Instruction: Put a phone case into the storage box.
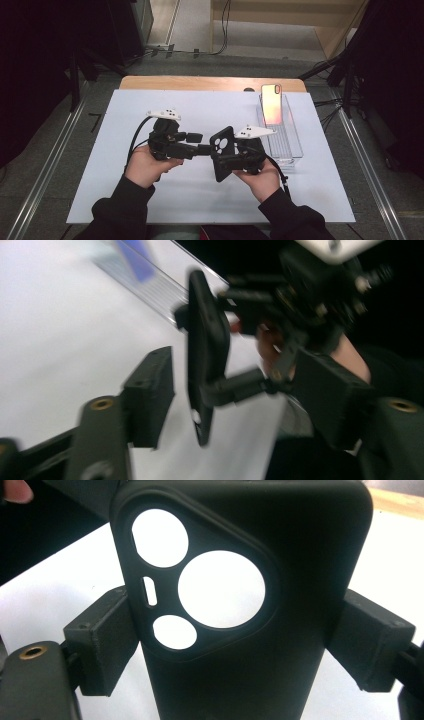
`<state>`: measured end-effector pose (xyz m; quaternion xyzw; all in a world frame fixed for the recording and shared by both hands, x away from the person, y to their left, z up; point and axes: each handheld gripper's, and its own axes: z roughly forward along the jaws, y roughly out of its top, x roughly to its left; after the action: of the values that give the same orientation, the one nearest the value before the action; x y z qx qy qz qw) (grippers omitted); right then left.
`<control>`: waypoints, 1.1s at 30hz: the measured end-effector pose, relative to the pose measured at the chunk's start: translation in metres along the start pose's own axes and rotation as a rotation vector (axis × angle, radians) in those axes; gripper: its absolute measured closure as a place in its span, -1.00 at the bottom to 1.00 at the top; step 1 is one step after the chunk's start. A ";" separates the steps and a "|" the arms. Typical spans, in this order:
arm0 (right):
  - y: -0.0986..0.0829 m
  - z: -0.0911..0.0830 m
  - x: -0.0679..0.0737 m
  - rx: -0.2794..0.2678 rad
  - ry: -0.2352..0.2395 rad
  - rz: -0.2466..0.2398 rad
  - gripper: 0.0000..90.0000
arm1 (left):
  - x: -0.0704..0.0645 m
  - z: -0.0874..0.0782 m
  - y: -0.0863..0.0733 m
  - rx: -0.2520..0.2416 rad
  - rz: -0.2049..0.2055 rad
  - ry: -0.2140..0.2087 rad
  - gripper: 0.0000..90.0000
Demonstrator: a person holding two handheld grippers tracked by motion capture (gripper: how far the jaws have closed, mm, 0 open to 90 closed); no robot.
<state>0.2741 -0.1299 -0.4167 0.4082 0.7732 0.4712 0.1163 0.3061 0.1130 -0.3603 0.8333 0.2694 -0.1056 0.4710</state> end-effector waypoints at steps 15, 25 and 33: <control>0.007 -0.016 -0.015 0.023 0.103 -0.046 -0.74 | 0.023 0.015 -0.046 0.142 0.090 0.119 -0.31; 0.012 -0.026 -0.021 0.023 0.119 -0.053 -0.74 | 0.034 0.008 -0.071 0.123 0.070 0.185 -0.31; 0.019 -0.036 -0.030 0.022 0.119 -0.046 -0.74 | 0.034 -0.001 -0.086 0.091 0.052 0.222 -0.31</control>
<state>0.2831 -0.1707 -0.3885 0.3627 0.7930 0.4835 0.0765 0.2872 0.1611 -0.4376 0.8671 0.2931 -0.0126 0.4026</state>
